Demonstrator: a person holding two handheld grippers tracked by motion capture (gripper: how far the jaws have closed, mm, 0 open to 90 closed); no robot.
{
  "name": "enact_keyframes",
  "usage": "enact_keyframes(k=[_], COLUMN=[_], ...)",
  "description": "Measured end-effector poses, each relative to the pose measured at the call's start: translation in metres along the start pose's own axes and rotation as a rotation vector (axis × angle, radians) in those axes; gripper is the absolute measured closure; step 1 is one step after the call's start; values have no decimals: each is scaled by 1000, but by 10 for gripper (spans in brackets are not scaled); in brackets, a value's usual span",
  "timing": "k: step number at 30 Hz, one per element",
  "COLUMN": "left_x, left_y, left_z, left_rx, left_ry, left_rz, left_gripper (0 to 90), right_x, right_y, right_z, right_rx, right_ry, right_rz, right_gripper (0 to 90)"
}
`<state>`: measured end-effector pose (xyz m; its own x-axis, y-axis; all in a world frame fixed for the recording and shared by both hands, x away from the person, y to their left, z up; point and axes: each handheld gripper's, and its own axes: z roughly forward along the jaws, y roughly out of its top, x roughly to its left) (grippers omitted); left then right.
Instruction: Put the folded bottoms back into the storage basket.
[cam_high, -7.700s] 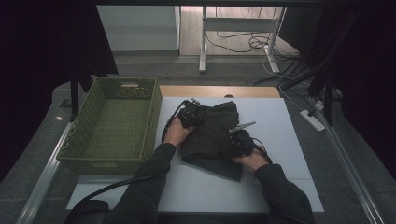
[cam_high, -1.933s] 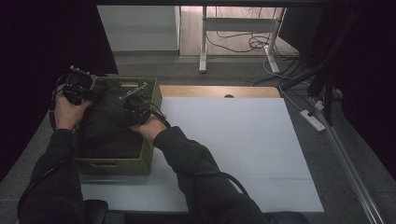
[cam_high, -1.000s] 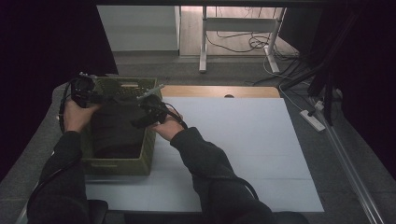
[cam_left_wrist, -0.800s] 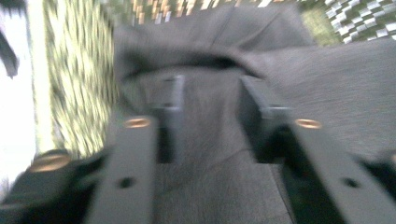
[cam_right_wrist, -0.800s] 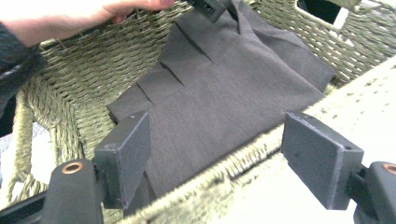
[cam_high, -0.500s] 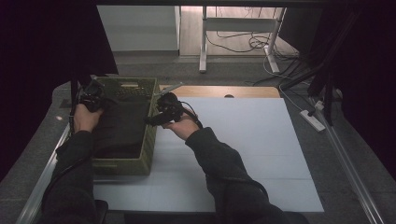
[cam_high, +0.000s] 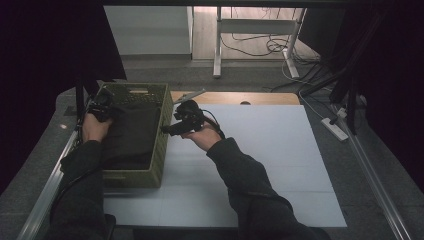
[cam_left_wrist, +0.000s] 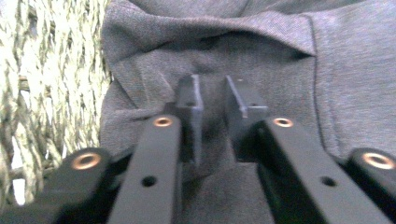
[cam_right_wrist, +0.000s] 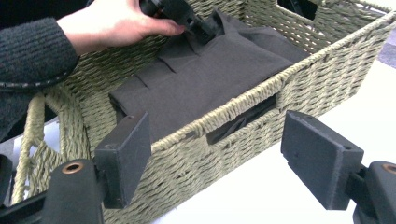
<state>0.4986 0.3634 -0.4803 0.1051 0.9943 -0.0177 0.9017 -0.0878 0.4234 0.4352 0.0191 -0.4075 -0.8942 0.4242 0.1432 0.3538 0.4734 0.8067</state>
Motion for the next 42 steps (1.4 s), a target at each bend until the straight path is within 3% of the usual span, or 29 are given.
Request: enact_keyframes(k=[8,10,13,16,22,26,29,35,42], left_x=[0,-1,-2,-4,-7,-10,-11,-14,-29], left_y=[-3,-4,-6,-10,-15,-21,-23,-29,-37], left_z=[-10,-14,-17,-24,-29,-33,-36,-41,-49], left_rx=[-58,-93,-121,-165,-189,-221,-235,-222,-230], left_ry=[-66,-116,-136,-187,-225,-291,-314,-380,-389], left_rz=[-3,-14,-11,-10,12,19,27,14,78], left_gripper=[536,492,423,360,233,194,169,145,82], right_x=[-1,0,0,-1,0,1,2,4,5], right_y=[-7,-10,-11,-13,-16,-20,-21,-24,-27], right_z=[4,5,5,3,1,2,2,1,-1], right_rx=[5,8,8,-2,-12,-13,-12,-17,-20], right_ry=[27,33,36,41,49,54,58,71,73], right_rz=[-10,-23,-23,-20,-24,-27,-32,-19,-18], right_gripper=[223,208,202,185,169,148,139,113,91])
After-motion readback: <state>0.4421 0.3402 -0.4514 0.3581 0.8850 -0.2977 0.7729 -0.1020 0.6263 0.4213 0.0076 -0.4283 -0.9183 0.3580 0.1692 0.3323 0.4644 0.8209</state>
